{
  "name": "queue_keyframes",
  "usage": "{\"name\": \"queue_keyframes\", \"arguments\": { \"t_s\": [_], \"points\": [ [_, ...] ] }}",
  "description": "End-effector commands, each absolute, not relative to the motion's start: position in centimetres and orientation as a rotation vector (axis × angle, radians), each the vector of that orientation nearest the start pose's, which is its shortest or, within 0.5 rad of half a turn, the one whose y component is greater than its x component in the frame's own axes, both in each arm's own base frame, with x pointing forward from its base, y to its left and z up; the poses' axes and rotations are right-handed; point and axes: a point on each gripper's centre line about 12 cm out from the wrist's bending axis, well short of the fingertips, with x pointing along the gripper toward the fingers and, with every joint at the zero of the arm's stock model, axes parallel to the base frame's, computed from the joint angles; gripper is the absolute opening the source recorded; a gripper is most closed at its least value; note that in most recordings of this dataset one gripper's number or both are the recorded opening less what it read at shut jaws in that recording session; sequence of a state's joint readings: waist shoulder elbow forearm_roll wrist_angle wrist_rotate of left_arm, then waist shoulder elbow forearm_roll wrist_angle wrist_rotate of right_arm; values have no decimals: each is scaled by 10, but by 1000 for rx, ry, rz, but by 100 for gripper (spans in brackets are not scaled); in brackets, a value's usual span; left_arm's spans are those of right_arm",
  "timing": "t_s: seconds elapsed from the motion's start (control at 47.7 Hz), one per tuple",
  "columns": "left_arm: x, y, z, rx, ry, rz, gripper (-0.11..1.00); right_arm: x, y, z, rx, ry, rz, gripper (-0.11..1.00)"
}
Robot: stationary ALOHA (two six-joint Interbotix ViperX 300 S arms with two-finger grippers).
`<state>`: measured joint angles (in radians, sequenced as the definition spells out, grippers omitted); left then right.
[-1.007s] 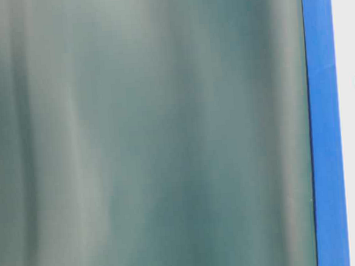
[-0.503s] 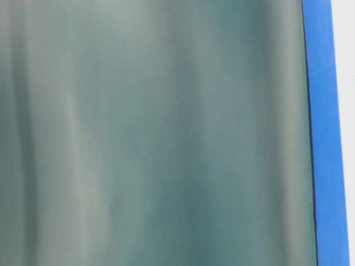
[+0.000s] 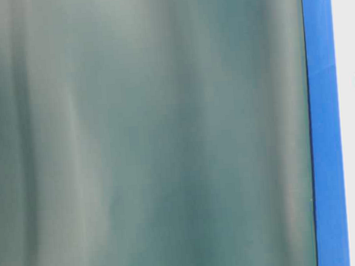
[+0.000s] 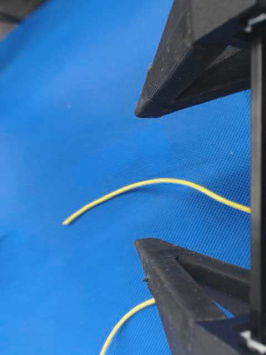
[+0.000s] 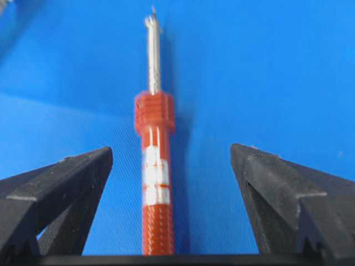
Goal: Touch the tip of the soldering iron to the tip of the solder at the mark.
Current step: 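Lower both grippers toward the yellow wire and red soldering iron, then grasp the yellow wire with left gripper, soldering iron with right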
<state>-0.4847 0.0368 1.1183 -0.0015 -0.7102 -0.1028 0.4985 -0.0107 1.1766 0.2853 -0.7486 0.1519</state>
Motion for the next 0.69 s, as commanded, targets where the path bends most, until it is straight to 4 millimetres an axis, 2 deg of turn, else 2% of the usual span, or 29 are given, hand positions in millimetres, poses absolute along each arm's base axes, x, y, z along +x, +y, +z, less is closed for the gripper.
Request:
{"name": "queue_keyframes", "arguments": {
  "t_s": [0.0, 0.231, 0.377, 0.566, 0.671],
  "points": [
    [273, -144, 96, -2, 459, -451, 84, 261, 119, 101, 213, 442, 215, 87],
    [277, -146, 77, -2, 508, -441, 75, 263, 128, 80, 202, 490, 204, 80],
    [278, -147, 77, -1, 509, -441, 67, 269, 133, 72, 198, 501, 198, 75],
    [278, -144, 76, -2, 515, -433, 64, 275, 137, 64, 190, 515, 194, 74],
    [280, -141, 75, 0, 525, -422, 60, 274, 136, 63, 189, 517, 192, 70]
  ]
}}
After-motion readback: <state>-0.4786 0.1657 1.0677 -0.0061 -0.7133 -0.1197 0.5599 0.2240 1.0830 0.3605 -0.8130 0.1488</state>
